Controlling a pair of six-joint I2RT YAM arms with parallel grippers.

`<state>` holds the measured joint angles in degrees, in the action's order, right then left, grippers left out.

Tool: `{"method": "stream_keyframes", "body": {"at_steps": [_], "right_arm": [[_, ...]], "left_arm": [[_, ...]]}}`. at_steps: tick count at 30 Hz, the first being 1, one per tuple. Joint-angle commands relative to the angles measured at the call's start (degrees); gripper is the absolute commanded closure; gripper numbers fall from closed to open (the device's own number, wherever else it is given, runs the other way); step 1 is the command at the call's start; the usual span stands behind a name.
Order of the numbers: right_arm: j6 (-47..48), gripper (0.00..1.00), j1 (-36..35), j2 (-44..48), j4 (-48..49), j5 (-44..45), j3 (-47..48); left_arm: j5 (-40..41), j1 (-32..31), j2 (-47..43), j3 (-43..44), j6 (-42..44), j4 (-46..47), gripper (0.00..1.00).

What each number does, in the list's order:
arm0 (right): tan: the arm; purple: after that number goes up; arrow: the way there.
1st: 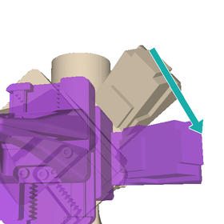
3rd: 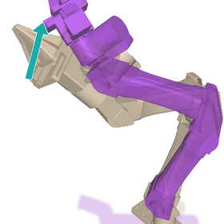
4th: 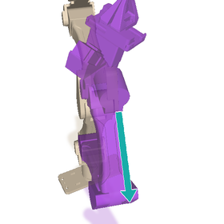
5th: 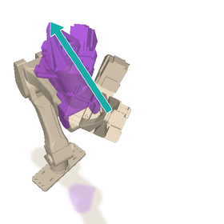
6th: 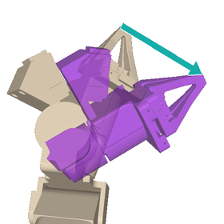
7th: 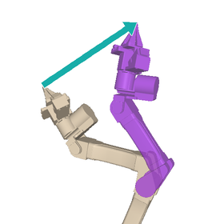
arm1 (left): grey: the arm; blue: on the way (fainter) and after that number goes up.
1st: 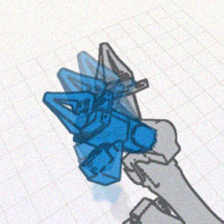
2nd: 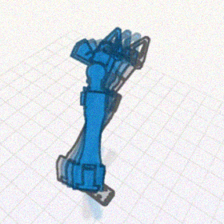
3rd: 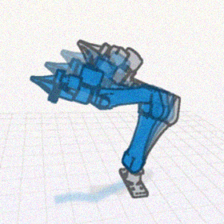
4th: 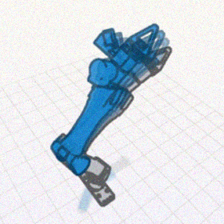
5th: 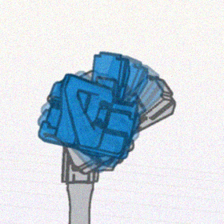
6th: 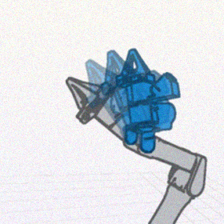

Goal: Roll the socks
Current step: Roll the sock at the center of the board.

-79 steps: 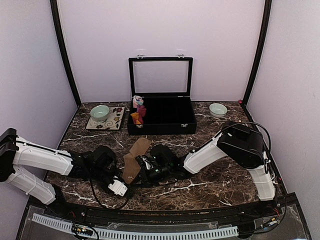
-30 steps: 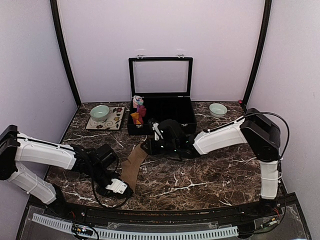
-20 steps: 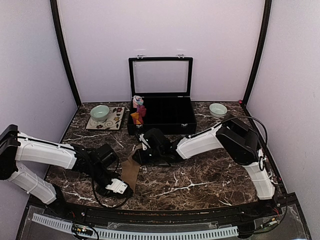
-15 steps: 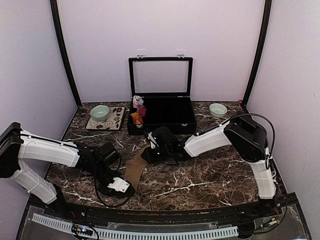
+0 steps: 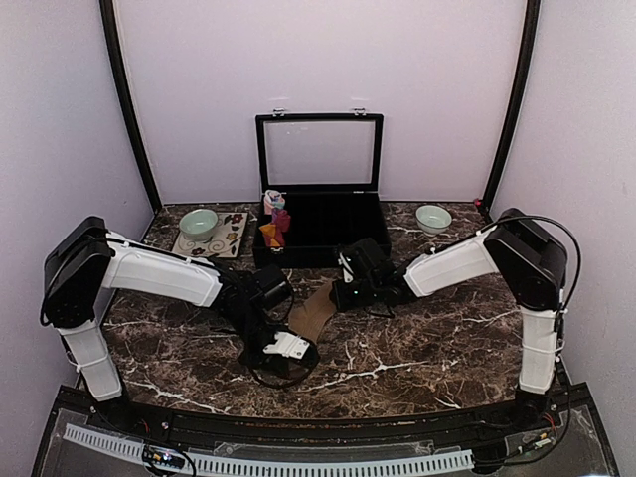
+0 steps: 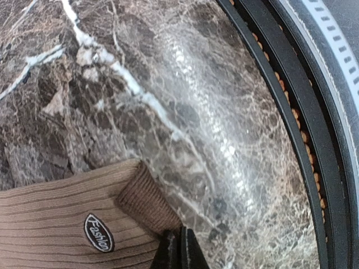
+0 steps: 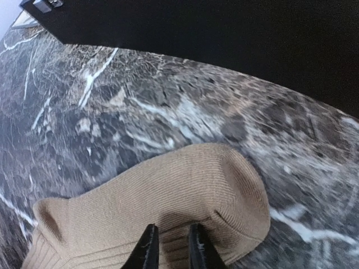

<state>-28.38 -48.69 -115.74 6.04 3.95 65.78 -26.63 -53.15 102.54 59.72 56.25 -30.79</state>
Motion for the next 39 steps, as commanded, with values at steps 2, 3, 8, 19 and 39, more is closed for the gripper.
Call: {"method": "stream_keyframes", "body": {"at_steps": [2,3,8,19,39], "right_arm": [[3.7,0.73,0.6,10.2,4.0,2.6,-10.3],[4.3,0.69,0.6,13.6,6.1,2.8,-13.0],[6.3,0.57,0.1,25.3,11.4,1.4,-25.5],[20.8,0.51,-28.5,45.2,26.2,7.3,-47.5],[48.2,0.59,-37.6,17.0,28.2,10.0,-28.9]], "left_arm": [[-5.0,-1.1,2.5,1.1,-3.5,-1.0,1.00],[-5.8,-1.2,2.8,0.9,-3.3,-0.8,1.00],[-10.3,-1.5,5.7,2.7,-4.7,0.2,1.00],[-18.1,-1.4,7.8,4.1,-3.3,-2.2,1.00],[-22.4,1.4,16.2,12.4,-0.1,-13.8,0.97]]}}
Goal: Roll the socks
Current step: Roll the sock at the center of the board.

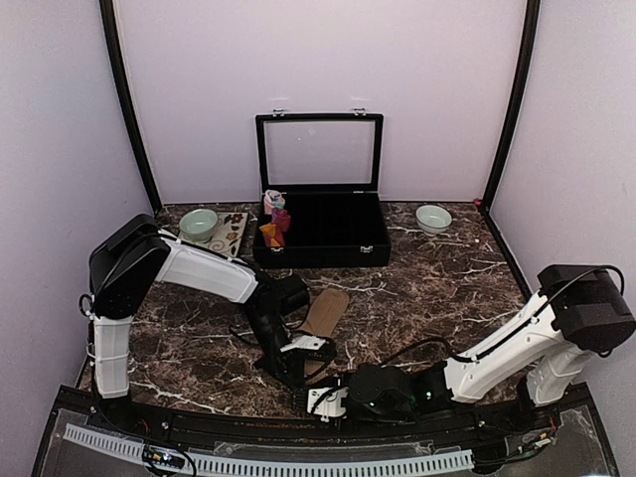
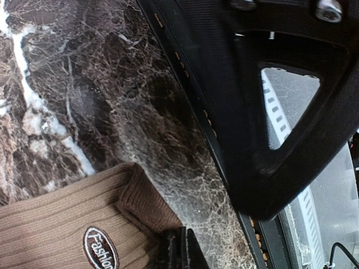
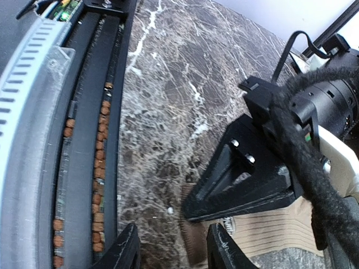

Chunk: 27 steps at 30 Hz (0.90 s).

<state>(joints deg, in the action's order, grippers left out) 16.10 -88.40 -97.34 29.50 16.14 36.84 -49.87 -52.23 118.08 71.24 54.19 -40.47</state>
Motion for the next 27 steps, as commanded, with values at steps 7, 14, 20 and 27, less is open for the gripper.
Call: {"method": "stream_keyframes", "body": {"at_steps": [7,14,20,27], "right_arm": [[4.8,0.59,4.5,-4.2,7.1,-5.2,-0.4],[3.6,0.60,5.8,-8.0,9.0,-7.0,-1.0],[1.7,0.60,7.6,-11.0,10.4,-7.3,-0.4],[2.3,0.66,7.9,-10.7,5.2,-8.2,0.1]], "left_arm": [[-0.1,0.8,2.0,2.9,2.8,-6.8,0.97],[0.0,1.6,2.2,3.6,3.2,-7.9,0.97],[-0.3,1.6,2.2,3.7,4.3,-9.1,0.96],[0.3,1.7,2.2,4.3,4.6,-9.8,0.96]]}}
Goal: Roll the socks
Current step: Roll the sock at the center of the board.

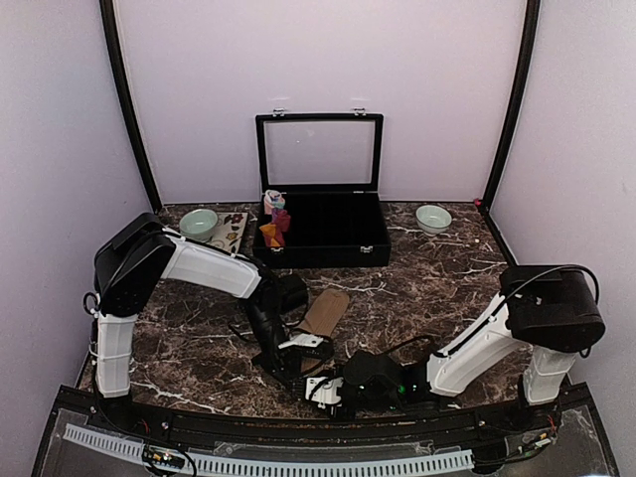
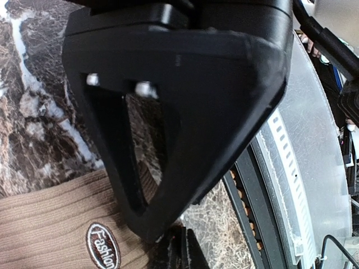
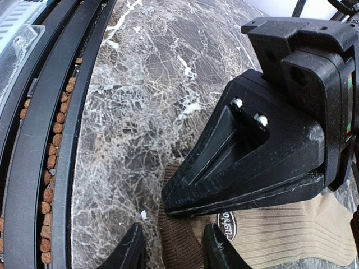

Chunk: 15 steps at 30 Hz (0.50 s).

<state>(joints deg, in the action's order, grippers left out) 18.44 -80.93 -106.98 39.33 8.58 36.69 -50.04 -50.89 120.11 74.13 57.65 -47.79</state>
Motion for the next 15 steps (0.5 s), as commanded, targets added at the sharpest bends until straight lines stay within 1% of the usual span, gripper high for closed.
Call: {"method": "stream_keyframes", "body": {"at_steps": [1,3,4,8,11,12,13,15], "right_arm": [[-0.1,0.70,0.4,-0.9,-5.7,-0.8,0.3],[0.0,0.78,0.4,-0.5,-7.8,-1.0,0.3],[-0.1,0.80,0.4,-0.4,-8.6,-0.9,0.1],[0.8,0.84,-0.1,-0.5,-11.1,1.1,0.0],[0.4,0.94,-0.1,-0.9,-13.0,1.7,1.0],[-0.1,0.99,-0.1,-1.1,-13.9,1.6,1.4],[-1.1,1.00,-0.1,-1.4,-14.8,1.4,2.0],[-4.1,1.00,0.0,-2.1,-15.9,0.8,2.6]], "left_arm": [[0.3,0.4,0.2,1.6,1.0,-2.5,0.96],[-0.1,0.7,0.2,1.9,0.7,-2.6,0.96],[-0.3,0.8,0.2,2.0,0.6,-2.6,0.95],[-0.3,1.0,0.4,2.3,0.8,-2.7,0.95],[0.0,1.0,0.6,2.8,0.7,-3.2,0.94],[0.2,1.0,0.5,3.0,0.6,-3.3,0.92],[0.4,1.2,0.3,3.0,0.1,-3.1,0.90],[0.9,1.7,-1.1,2.3,-2.1,-1.7,0.79]]}}
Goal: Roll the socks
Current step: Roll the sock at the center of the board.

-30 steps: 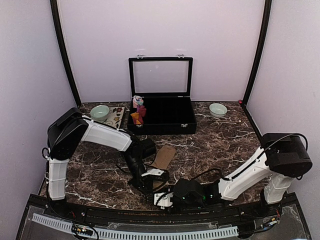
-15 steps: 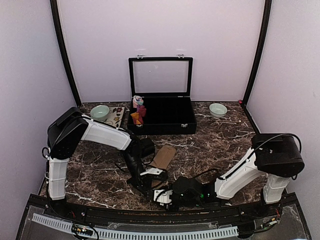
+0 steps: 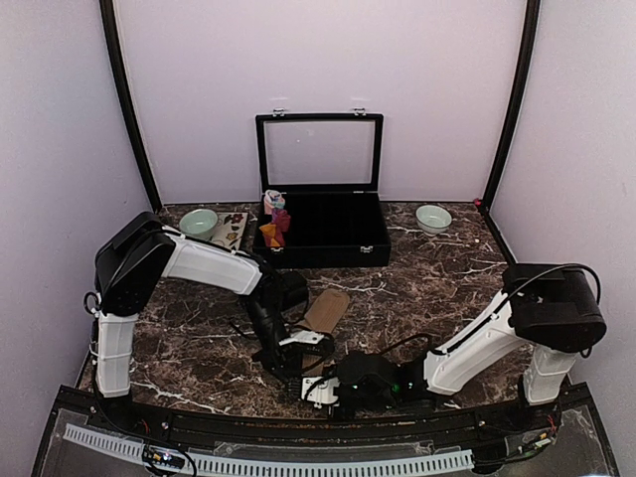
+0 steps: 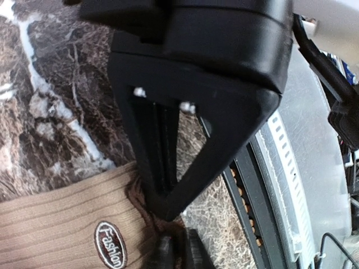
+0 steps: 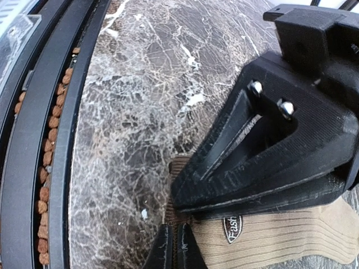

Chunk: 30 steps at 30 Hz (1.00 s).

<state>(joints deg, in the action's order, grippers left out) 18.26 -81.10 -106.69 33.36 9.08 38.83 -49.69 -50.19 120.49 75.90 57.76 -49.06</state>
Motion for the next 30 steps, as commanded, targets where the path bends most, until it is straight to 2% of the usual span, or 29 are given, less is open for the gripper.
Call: {"method": "stream_keyframes", "body": {"at_steps": [1,2,3,4,10,11,13,18,24,30], "right_arm": [[-5.4,1.00,0.2,-2.7,-10.2,-0.1,0.6],[-6.9,1.00,0.2,-3.0,-10.2,-0.7,0.5],[-8.3,1.00,0.2,-3.2,-10.1,-1.2,0.3],[-9.9,1.00,0.2,-3.4,-9.9,-1.6,-0.1],[-15.5,1.00,0.2,-3.1,-7.9,-3.7,-2.6],[-16.0,1.00,0.2,-3.1,-8.0,-4.2,-2.8],[-16.9,1.00,0.2,-2.9,-8.2,-4.9,-3.0],[-21.3,1.00,1.7,-2.9,-10.2,-9.1,-2.5],[-32.8,1.00,7.8,-6.7,-15.1,-23.7,0.5],[-41.1,1.00,11.4,-9.6,-16.1,-29.5,1.9]], "left_arm": [[0.7,1.3,-2.4,-0.3,-3.1,0.5,0.75],[0.9,1.7,-3.5,-1.2,-4.1,1.6,0.70],[1.5,2.0,-5.0,-2.5,-5.2,3.3,0.57],[2.7,2.3,-6.5,-4.0,-6.3,4.8,0.48],[6.0,6.1,-18.9,-15.9,-14.2,18.7,0.43],[6.3,7.0,-21.3,-18.3,-15.3,21.6,0.31],[8.9,8.0,-26.7,-24.0,-16.3,27.1,0.27],[13.3,8.2,-30.5,-27.6,-14.5,28.3,0.31],[12.7,6.9,-31.7,-24.0,-7.6,18.2,0.39],[13.2,6.4,-33.9,-28.8,-6.0,19.7,0.48]]}}
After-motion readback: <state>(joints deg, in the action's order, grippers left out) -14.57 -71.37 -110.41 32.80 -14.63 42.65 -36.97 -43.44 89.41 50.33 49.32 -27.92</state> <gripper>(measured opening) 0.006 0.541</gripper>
